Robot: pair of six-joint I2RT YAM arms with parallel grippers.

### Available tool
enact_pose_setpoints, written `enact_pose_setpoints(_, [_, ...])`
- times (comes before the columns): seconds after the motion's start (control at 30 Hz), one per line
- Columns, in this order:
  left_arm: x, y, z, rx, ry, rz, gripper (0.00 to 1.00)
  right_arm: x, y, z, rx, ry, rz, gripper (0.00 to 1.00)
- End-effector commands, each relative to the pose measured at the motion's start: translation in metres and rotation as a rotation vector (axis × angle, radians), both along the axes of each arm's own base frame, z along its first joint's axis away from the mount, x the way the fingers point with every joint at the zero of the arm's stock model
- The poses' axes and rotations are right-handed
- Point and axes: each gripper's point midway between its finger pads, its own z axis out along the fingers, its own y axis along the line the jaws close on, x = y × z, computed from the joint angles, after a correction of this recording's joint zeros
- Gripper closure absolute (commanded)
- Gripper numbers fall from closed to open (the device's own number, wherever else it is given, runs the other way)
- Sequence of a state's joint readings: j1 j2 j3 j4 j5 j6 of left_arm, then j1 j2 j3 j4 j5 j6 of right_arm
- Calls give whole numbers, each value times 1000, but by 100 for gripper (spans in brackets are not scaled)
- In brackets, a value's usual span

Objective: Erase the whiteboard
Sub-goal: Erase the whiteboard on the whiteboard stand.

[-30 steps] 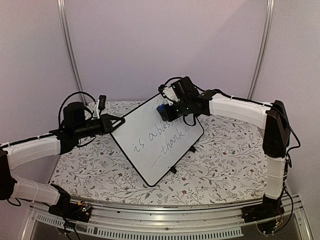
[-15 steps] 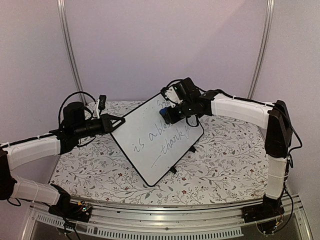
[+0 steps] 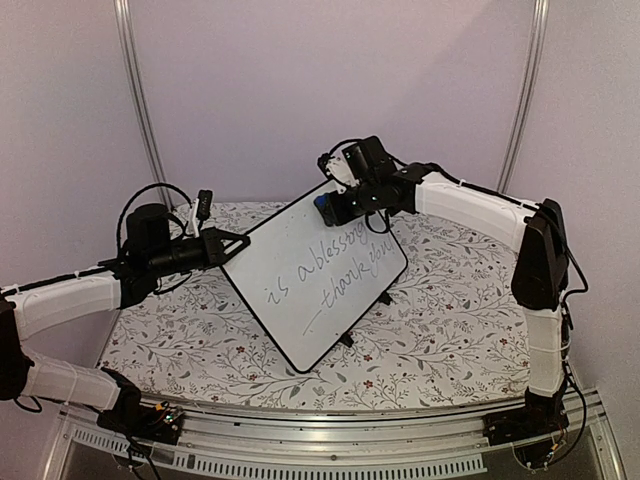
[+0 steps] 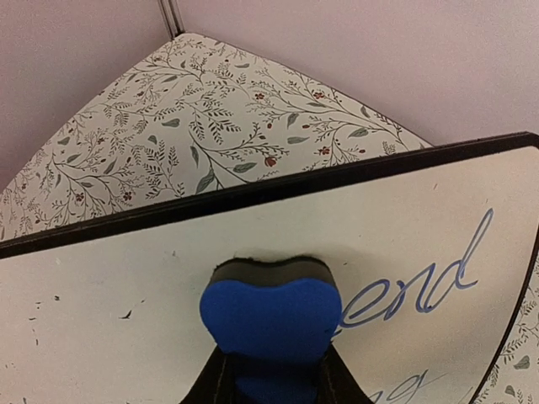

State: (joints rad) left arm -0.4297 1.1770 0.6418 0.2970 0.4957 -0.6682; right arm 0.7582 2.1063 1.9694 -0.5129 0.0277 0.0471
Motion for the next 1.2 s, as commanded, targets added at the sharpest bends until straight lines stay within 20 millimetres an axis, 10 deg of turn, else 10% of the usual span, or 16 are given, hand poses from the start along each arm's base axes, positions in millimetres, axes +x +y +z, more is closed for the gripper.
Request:
enact_pose_setpoints(0.0, [-25, -20, 41, -62, -155, -161, 100, -12, 12, -36, -14, 92, 72, 100])
enact_pose_setpoints(0.6, [-25, -21, 40, -62, -153, -162, 100, -59, 4, -56, -45, 125, 100, 100])
enact_pose_setpoints(0.97, [-25, -20, 41, -64, -156, -164, 100, -7, 3, -2, 46, 21, 20, 100])
enact_pose_setpoints(1.17, [-26, -20, 44, -64, -163, -162, 100, 6, 8, -18, 1, 31, 19, 100])
